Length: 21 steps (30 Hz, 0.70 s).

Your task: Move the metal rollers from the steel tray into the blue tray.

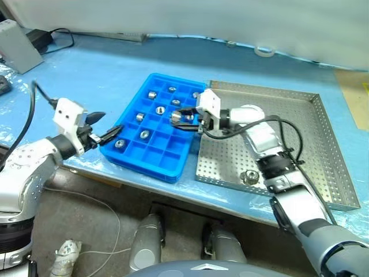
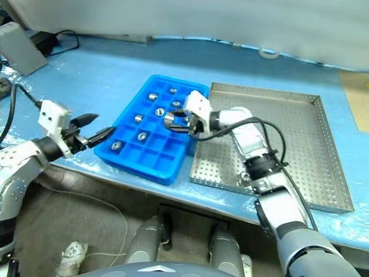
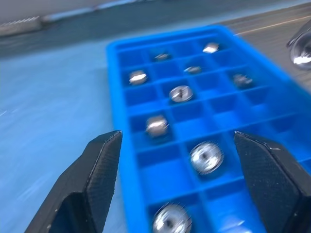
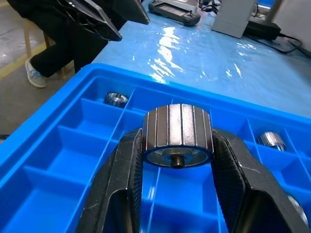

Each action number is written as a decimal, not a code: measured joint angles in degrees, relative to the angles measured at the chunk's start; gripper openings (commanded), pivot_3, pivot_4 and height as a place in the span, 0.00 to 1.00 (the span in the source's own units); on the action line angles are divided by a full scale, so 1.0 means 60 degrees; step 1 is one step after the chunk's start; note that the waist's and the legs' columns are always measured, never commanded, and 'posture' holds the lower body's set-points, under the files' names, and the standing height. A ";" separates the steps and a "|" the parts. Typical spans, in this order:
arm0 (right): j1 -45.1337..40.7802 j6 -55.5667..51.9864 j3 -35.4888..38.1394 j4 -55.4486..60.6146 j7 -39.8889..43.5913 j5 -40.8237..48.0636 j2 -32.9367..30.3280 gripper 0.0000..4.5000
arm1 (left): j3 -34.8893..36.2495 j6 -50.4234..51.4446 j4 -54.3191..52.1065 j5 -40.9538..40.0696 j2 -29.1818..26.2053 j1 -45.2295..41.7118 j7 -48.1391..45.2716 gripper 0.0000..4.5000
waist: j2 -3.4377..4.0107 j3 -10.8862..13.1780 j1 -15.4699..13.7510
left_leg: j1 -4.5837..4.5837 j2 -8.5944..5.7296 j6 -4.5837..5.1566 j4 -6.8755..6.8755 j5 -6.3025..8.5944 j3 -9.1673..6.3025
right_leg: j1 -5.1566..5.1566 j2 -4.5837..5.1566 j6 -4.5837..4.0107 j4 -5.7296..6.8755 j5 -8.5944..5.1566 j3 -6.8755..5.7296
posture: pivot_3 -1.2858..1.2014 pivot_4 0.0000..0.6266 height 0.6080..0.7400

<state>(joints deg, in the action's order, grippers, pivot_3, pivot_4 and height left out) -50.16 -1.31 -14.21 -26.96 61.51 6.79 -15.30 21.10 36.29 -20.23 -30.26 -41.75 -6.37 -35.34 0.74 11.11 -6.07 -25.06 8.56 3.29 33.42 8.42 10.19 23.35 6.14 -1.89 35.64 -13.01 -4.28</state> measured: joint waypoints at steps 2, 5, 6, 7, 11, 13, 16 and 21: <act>-0.0445 0.0465 -0.0006 -0.1049 -0.0127 -0.0113 0.0512 0.36 | 0.0345 -0.0026 -0.0066 -0.0012 0.0005 0.0323 0.0037 0.86 | -0.0004 -0.0001 -0.0102 | 0.0004 0.0001 -0.0011 -0.0020 -0.0007 0.0000 | 0.0003 0.0000 -0.0014 -0.0001 -0.0008 -0.0007 | 0.65 0.24 1.00; -0.0903 0.1123 -0.0054 -0.2269 -0.0422 -0.0418 0.1198 0.36 | 0.0529 -0.0032 -0.0192 -0.0021 0.0068 0.0592 0.0117 0.86 | -0.0004 0.0000 -0.0225 | 0.0003 0.0007 -0.0018 -0.0039 -0.0011 -0.0001 | 0.0010 -0.0001 -0.0032 0.0001 -0.0019 -0.0021 | 0.65 0.24 1.00; -0.0991 0.1398 -0.0103 -0.2641 -0.0467 -0.0549 0.1411 0.36 | 0.0571 -0.0032 -0.0255 -0.0030 0.0105 0.0665 0.0168 0.86 | -0.0005 -0.0001 -0.0266 | 0.0003 0.0007 -0.0019 -0.0045 -0.0011 -0.0002 | 0.0010 -0.0001 -0.0040 0.0000 -0.0024 -0.0025 | 0.66 0.24 1.00; -0.1010 0.1603 -0.0165 -0.2904 -0.0476 -0.0650 0.1585 0.36 | 0.0572 -0.0031 -0.0297 -0.0039 0.0151 0.0677 0.0210 0.86 | -0.0004 0.0000 -0.0314 | 0.0001 0.0007 -0.0019 -0.0046 -0.0011 -0.0002 | 0.0010 -0.0001 -0.0042 0.0000 -0.0025 -0.0027 | 0.66 0.24 1.00; -0.1010 0.2158 -0.0348 -0.3558 -0.0486 -0.1003 0.1918 0.36 | 0.0565 -0.0029 -0.0590 -0.0120 0.0320 0.0716 0.0375 0.86 | -0.0004 0.0000 -0.0453 | -0.0001 0.0005 -0.0020 -0.0047 -0.0011 -0.0002 | 0.0012 -0.0001 -0.0042 0.0003 -0.0025 -0.0027 | 0.65 0.24 1.00; -0.1011 0.2325 -0.0341 -0.3865 -0.0511 -0.1123 0.1803 0.36 | 0.0518 -0.0028 -0.0680 -0.0148 0.0429 0.0732 0.0426 0.86 | -0.0004 -0.0001 -0.0475 | 0.0002 0.0005 -0.0024 -0.0047 -0.0013 -0.0002 | 0.0007 0.0000 -0.0042 0.0007 -0.0025 -0.0027 | 0.65 0.24 1.00; -0.1010 0.2359 -0.0272 -0.4181 -0.0279 -0.1165 0.1241 0.36 | 0.0257 -0.0028 -0.0701 -0.0178 0.0613 0.0704 0.0489 0.86 | -0.0005 0.0000 -0.0491 | 0.0003 0.0005 -0.0030 -0.0047 -0.0018 -0.0002 | 0.0003 0.0001 -0.0042 0.0015 -0.0024 -0.0026 | 0.65 0.24 1.00; -0.0523 0.2180 -0.0150 -0.3220 0.0597 -0.1078 0.0562 0.36 | -0.0177 -0.0046 -0.0562 -0.0165 0.0630 0.0366 0.0446 0.86 | -0.0012 -0.0005 -0.0436 | 0.0012 0.0037 -0.0043 -0.0046 -0.0027 -0.0002 | 0.0003 -0.0026 -0.0043 0.0013 -0.0024 -0.0026 | 0.62 0.24 1.00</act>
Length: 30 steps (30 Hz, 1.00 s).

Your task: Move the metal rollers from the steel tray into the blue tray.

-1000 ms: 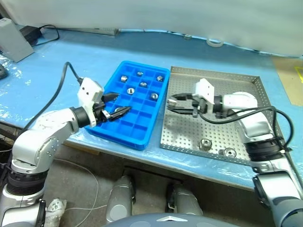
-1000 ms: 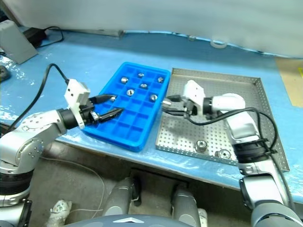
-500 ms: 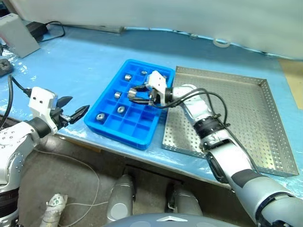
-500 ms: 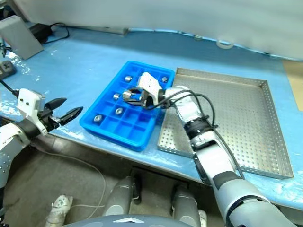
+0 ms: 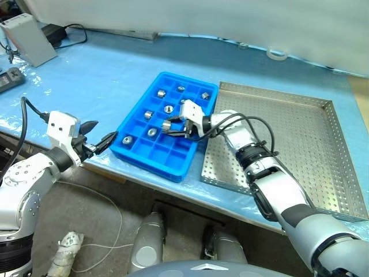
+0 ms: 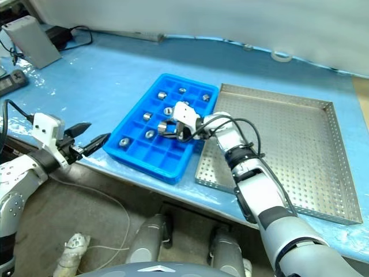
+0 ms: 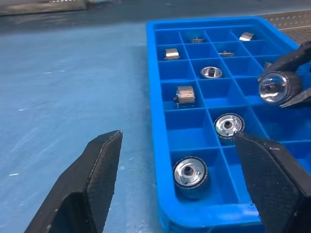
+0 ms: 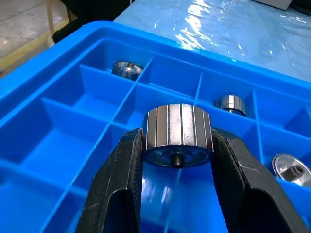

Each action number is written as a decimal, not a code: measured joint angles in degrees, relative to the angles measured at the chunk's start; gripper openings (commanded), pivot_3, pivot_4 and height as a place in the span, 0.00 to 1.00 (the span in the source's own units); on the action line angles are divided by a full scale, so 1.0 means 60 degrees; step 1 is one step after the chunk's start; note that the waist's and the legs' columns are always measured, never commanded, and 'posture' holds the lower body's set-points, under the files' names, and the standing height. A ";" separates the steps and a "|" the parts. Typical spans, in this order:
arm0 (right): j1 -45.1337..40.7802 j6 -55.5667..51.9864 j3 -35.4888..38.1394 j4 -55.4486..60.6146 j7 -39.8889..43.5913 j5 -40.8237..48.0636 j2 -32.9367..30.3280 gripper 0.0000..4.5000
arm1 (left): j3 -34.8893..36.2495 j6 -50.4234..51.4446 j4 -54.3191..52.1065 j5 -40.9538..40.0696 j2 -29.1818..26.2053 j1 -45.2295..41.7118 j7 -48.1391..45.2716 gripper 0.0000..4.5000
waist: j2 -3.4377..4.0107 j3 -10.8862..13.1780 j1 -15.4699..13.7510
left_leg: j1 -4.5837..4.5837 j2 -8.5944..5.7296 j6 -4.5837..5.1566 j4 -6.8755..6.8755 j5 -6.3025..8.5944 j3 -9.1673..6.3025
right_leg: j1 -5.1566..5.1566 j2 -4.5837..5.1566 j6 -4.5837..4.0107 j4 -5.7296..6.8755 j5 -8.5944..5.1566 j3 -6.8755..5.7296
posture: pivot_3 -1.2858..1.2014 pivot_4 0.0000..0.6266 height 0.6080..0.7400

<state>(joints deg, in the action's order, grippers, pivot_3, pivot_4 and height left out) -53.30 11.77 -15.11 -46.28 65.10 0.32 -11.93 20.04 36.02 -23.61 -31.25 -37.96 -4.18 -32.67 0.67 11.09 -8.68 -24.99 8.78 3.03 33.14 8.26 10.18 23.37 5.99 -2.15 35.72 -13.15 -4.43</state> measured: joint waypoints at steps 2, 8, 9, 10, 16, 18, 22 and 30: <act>0.0258 -0.0050 0.0025 0.0406 -0.0014 0.0019 0.0035 0.36 | -0.0210 -0.0013 0.0156 0.0016 0.0001 -0.0253 -0.0084 0.86 | -0.0001 -0.0001 0.0033 | 0.0002 0.0008 -0.0003 0.0000 -0.0003 0.0001 | 0.0004 -0.0012 -0.0004 0.0001 -0.0002 0.0003 | 0.62 0.24 1.00; 0.0591 -0.0322 -0.0017 0.0902 -0.0461 -0.0049 0.0324 0.36 | -0.0713 -0.0146 0.0570 0.0060 0.0028 -0.0811 -0.0269 0.86 | -0.0007 -0.0004 0.0068 | 0.0009 0.0031 -0.0015 0.0001 -0.0010 0.0001 | 0.0002 -0.0039 -0.0019 0.0003 -0.0004 0.0007 | 0.61 0.24 1.00; 0.0592 -0.0349 -0.0016 0.0901 -0.0553 -0.0069 0.0351 0.36 | -0.0766 -0.0165 0.0601 0.0061 0.0028 -0.0830 -0.0293 0.86 | -0.0007 -0.0004 0.0069 | 0.0010 0.0031 -0.0016 0.0001 -0.0011 0.0001 | 0.0002 -0.0039 -0.0020 0.0003 -0.0004 0.0007 | 0.61 0.24 1.00; 0.0591 -0.0356 -0.0015 0.0881 -0.0656 -0.0085 0.0367 0.36 | -0.0781 -0.0173 0.0632 0.0063 0.0028 -0.0860 -0.0311 0.86 | -0.0007 -0.0004 0.0073 | 0.0009 0.0033 -0.0020 0.0001 -0.0014 0.0001 | 0.0002 -0.0042 -0.0022 0.0003 -0.0003 0.0007 | 0.61 0.24 1.00; -0.0026 -0.0167 0.0185 -0.0248 -0.1573 -0.0272 0.0416 0.36 | -0.0794 -0.0194 0.0802 0.0109 0.0028 -0.0928 -0.0356 0.86 | -0.0006 -0.0004 0.0065 | 0.0012 0.0035 -0.0031 0.0000 -0.0020 0.0000 | 0.0002 -0.0044 -0.0034 0.0007 0.0005 0.0007 | 0.61 0.24 1.00; -0.0152 -0.0030 0.0244 -0.0514 -0.1686 -0.0299 0.0400 0.36 | -0.0803 -0.0200 0.0802 0.0118 0.0032 -0.0928 -0.0354 0.86 | -0.0006 -0.0004 0.0067 | 0.0011 0.0035 -0.0031 -0.0001 -0.0020 0.0000 | 0.0002 -0.0044 -0.0034 0.0006 0.0004 0.0007 | 0.61 0.24 1.00; -0.0237 0.0337 0.0240 -0.0823 -0.1868 -0.0449 0.0505 0.36 | -0.0842 -0.0209 0.0798 0.0125 0.0134 -0.0928 -0.0345 0.86 | -0.0006 -0.0004 0.0095 | 0.0009 0.0045 -0.0031 -0.0002 -0.0020 0.0000 | 0.0004 -0.0055 -0.0035 0.0003 0.0004 0.0007 | 0.61 0.24 1.00; -0.0418 0.1067 0.0245 -0.1460 -0.2763 -0.0856 0.0572 0.71 | -0.0917 -0.0199 0.0735 0.0132 0.0220 -0.0920 -0.0260 0.86 | -0.0006 -0.0004 0.0072 | 0.0022 0.0049 -0.0037 -0.0002 -0.0023 0.0000 | -0.0005 -0.0058 -0.0040 0.0008 0.0006 0.0007 | 0.61 0.24 1.00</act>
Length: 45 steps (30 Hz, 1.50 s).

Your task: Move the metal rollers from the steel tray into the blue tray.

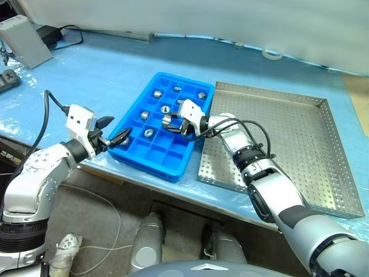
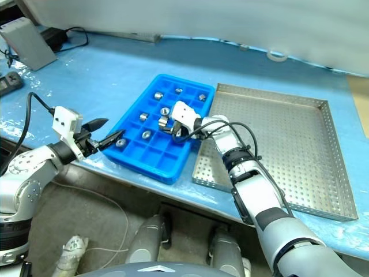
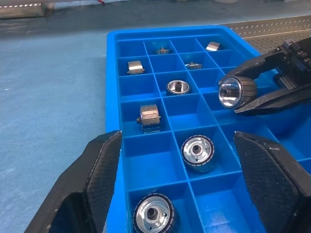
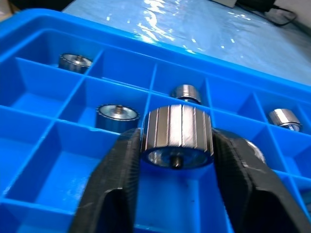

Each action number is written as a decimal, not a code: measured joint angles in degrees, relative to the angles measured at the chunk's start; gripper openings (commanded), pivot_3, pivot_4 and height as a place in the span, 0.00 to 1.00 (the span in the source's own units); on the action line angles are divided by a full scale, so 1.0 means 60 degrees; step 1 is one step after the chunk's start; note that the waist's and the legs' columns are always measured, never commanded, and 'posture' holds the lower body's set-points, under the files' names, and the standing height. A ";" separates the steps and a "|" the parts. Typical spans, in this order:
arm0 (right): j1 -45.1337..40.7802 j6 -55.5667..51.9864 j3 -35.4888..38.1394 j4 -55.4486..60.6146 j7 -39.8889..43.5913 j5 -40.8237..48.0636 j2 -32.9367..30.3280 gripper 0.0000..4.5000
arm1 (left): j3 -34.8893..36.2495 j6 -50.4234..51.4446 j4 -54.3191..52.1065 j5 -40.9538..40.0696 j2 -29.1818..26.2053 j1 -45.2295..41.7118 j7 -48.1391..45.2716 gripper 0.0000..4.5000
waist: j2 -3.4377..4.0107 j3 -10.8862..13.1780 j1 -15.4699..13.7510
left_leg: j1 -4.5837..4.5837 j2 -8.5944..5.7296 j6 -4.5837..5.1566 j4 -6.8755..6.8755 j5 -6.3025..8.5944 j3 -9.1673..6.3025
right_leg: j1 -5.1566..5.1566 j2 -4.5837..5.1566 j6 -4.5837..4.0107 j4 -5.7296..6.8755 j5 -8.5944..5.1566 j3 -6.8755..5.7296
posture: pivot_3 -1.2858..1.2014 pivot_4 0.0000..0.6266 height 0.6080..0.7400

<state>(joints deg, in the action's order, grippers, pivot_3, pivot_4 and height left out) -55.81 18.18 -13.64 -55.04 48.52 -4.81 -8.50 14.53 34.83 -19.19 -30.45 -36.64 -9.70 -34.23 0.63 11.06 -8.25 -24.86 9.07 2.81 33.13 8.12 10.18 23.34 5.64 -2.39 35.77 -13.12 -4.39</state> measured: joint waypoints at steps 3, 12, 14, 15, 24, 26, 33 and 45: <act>-0.0181 -0.0048 0.0082 -0.0315 -0.0540 -0.0106 -0.0008 0.85 | -0.0013 0.0027 -0.0097 -0.0002 0.0026 -0.0001 0.0015 0.86 | 0.0000 0.0000 -0.0009 | 0.0000 -0.0001 -0.0001 0.0000 -0.0001 0.0000 | -0.0002 0.0000 -0.0003 0.0000 0.0002 0.0000 | 0.61 0.24 1.00; 0.0684 -0.1189 0.0467 0.2158 0.1208 0.0807 -0.1133 0.85 | -0.0605 0.0146 -0.0058 -0.0074 0.0278 -0.0706 -0.0121 0.86 | 0.0000 0.0000 -0.0054 | -0.0015 0.0000 0.0003 0.0007 -0.0001 -0.0001 | -0.0003 -0.0008 -0.0002 -0.0010 0.0002 0.0001 | 0.56 0.24 1.00; 0.1217 -0.2078 0.0589 0.3659 0.1924 0.1315 -0.1781 0.85 | -0.0824 0.0144 0.0169 -0.0121 0.0436 -0.1073 -0.0257 0.86 | 0.0000 0.0000 -0.0031 | -0.0015 -0.0001 0.0006 0.0013 0.0000 0.0001 | -0.0003 -0.0011 -0.0001 -0.0009 0.0003 0.0010 | 0.54 0.24 1.00; 0.1450 -0.2584 0.0706 0.4455 0.2243 0.1611 -0.2188 0.85 | -0.0982 0.0144 0.0296 -0.0140 0.0546 -0.1233 -0.0353 0.86 | -0.0002 -0.0001 0.0003 | -0.0010 -0.0001 0.0007 0.0015 0.0000 0.0002 | -0.0004 -0.0013 0.0000 -0.0009 0.0004 0.0017 | 0.52 0.24 1.00; 0.4348 -0.5416 0.1405 0.9142 0.4461 0.2697 -0.6740 0.85 | -0.3280 -0.0427 0.2068 0.0303 0.1968 -0.3146 -0.1835 0.86 | -0.0009 -0.0005 0.0419 | 0.0081 0.0022 0.0011 -0.0007 0.0001 0.0016 | -0.0085 -0.0040 0.0002 -0.0049 0.0003 0.0041 | 0.47 0.24 1.00; 0.5084 -0.5495 0.1442 0.9533 0.4606 0.2692 -0.7326 0.85 | -0.3499 -0.0576 0.2241 0.0426 0.2162 -0.3302 -0.1985 0.86 | -0.0007 -0.0006 0.0646 | 0.0094 0.0028 0.0011 -0.0009 0.0002 0.0024 | -0.0085 -0.0048 0.0002 -0.0051 0.0003 0.0052 | 0.46 0.24 1.00; 0.6456 -0.5131 0.1500 0.9832 0.4444 0.2455 -0.8062 0.85 | -0.3608 -0.0908 0.2478 0.0673 0.2330 -0.3075 -0.2283 0.86 | -0.0006 -0.0007 0.1131 | 0.0135 0.0044 0.0012 -0.0010 0.0003 0.0036 | -0.0102 -0.0065 -0.0011 -0.0052 0.0008 0.0058 | 0.46 0.24 1.00; 0.6410 -0.4377 0.1153 0.8936 0.4261 0.2154 -0.7625 0.85 | -0.3533 -0.1257 0.2701 0.0910 0.2253 -0.2485 -0.2375 0.86 | -0.0005 -0.0007 0.0964 | 0.0149 0.0043 0.0016 -0.0001 0.0005 0.0035 | -0.0129 -0.0063 -0.0018 -0.0058 0.0012 0.0056 | 0.48 0.24 1.00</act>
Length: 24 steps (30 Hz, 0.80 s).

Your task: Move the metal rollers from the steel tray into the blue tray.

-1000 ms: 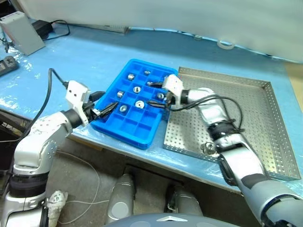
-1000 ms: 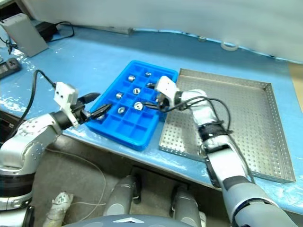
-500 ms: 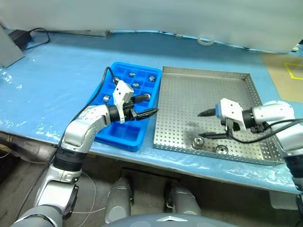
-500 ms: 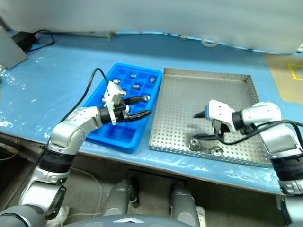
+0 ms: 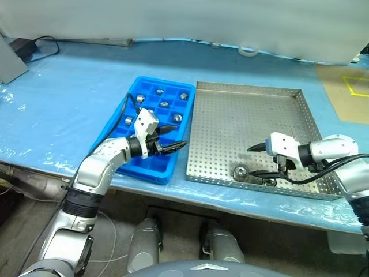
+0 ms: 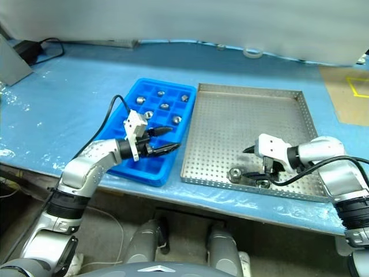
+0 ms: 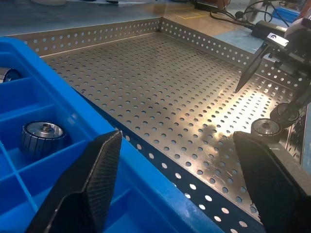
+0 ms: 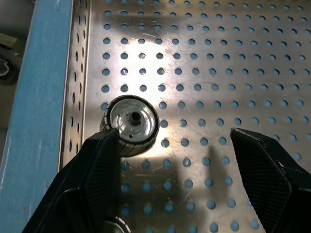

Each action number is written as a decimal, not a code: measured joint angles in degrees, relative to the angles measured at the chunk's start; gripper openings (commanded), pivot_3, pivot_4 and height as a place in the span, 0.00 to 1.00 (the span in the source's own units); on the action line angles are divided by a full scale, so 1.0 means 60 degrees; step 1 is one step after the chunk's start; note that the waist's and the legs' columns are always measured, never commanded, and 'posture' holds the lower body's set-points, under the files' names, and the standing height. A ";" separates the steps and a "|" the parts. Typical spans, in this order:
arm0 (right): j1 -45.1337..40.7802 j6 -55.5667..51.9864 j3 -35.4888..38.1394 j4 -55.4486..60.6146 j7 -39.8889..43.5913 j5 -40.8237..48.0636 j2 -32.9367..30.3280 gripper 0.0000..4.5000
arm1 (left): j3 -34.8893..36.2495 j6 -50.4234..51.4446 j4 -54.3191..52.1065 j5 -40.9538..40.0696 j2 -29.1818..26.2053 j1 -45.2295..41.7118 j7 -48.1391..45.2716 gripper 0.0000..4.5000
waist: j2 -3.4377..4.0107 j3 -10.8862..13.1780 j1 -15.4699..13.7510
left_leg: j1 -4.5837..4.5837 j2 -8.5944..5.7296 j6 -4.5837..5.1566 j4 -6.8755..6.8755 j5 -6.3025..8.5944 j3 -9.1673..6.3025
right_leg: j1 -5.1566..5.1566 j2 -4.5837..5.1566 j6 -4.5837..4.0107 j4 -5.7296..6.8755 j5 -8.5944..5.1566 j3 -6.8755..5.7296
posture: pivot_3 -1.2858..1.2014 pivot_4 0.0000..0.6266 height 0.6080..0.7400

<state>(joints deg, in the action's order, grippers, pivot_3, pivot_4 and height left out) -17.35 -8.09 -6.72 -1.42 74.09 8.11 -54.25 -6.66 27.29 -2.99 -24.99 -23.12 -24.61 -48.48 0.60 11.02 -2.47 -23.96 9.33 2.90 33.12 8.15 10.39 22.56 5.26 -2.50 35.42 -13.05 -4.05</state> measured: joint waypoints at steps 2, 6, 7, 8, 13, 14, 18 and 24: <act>-0.0003 0.0067 -0.0155 -0.0049 0.0030 -0.0029 0.0082 0.85 | 0.0024 -0.0002 -0.0003 0.0001 -0.0006 0.0018 0.0012 0.86 | 0.0000 0.0000 -0.0015 | 0.0000 0.0000 0.0000 0.0000 0.0000 0.0000 | -0.0002 0.0000 0.0000 0.0000 0.0000 0.0000 | 0.49 0.24 1.00; -0.0132 0.0219 -0.0229 -0.0312 0.0119 -0.0049 0.0095 0.85 | 0.0153 -0.0002 -0.0010 0.0027 -0.0129 0.0164 0.0044 0.86 | 0.0000 0.0000 -0.0025 | 0.0003 -0.0001 0.0000 0.0001 0.0001 0.0000 | -0.0007 0.0002 0.0000 0.0000 0.0000 0.0000 | 0.49 0.24 1.00; -0.0194 0.0237 -0.0230 -0.0406 0.0134 -0.0062 0.0094 0.85 | 0.0187 -0.0002 -0.0013 0.0029 -0.0140 0.0202 0.0049 0.86 | 0.0000 0.0000 -0.0024 | 0.0006 -0.0001 0.0000 0.0001 0.0001 0.0000 | -0.0009 0.0002 -0.0001 0.0000 0.0000 0.0000 | 0.49 0.24 1.00; -0.0268 0.0263 -0.0244 -0.0508 0.0148 -0.0072 0.0096 0.85 | 0.0217 -0.0002 -0.0035 0.0029 -0.0148 0.0253 0.0064 0.86 | 0.0000 0.0000 -0.0024 | 0.0009 -0.0001 0.0000 0.0001 0.0001 0.0000 | -0.0011 0.0002 -0.0001 0.0000 0.0000 0.0000 | 0.49 0.24 1.00; -0.0580 0.0294 -0.0358 -0.0745 0.0134 -0.0190 0.0370 0.85 | 0.0237 -0.0001 -0.0113 0.0045 -0.0126 0.0375 0.0188 0.86 | 0.0001 0.0000 -0.0025 | 0.0012 0.0000 0.0000 -0.0001 0.0001 0.0000 | -0.0012 0.0001 -0.0001 0.0000 0.0001 -0.0001 | 0.50 0.24 1.00; -0.0599 0.0294 -0.0449 -0.0740 0.0139 -0.0195 0.0459 0.85 | 0.0239 -0.0001 -0.0153 0.0048 -0.0126 0.0375 0.0216 0.86 | 0.0001 0.0000 -0.0026 | 0.0012 0.0000 0.0000 -0.0001 0.0001 0.0000 | -0.0012 0.0001 -0.0001 0.0000 0.0000 -0.0001 | 0.50 0.24 1.00; -0.0597 0.0287 -0.0698 -0.0707 0.0310 -0.0193 0.0624 0.72 | 0.0270 0.0023 -0.0221 0.0061 -0.0157 0.0374 0.0301 0.86 | 0.0001 0.0000 -0.0043 | 0.0010 0.0000 0.0001 0.0000 0.0001 0.0000 | -0.0013 0.0002 -0.0001 -0.0001 0.0001 -0.0001 | 0.50 0.24 1.00; -0.0627 0.0603 -0.0755 -0.0862 0.0452 -0.0197 0.0749 0.26 | 0.0375 0.0415 -0.0642 0.0040 -0.0248 0.0352 0.0546 0.86 | 0.0001 0.0000 -0.0046 | 0.0015 0.0000 0.0000 0.0000 0.0001 -0.0001 | -0.0017 0.0002 -0.0001 -0.0001 0.0001 -0.0001 | 0.50 0.24 1.00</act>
<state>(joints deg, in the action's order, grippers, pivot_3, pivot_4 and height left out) -21.11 -4.47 -11.26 -6.59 76.80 6.93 -49.76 -4.41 29.77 -6.84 -24.75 -24.61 -22.50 -45.20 0.60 11.02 -2.74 -23.87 9.33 2.90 33.12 8.15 10.38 22.46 5.27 -2.50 35.42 -13.04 -4.05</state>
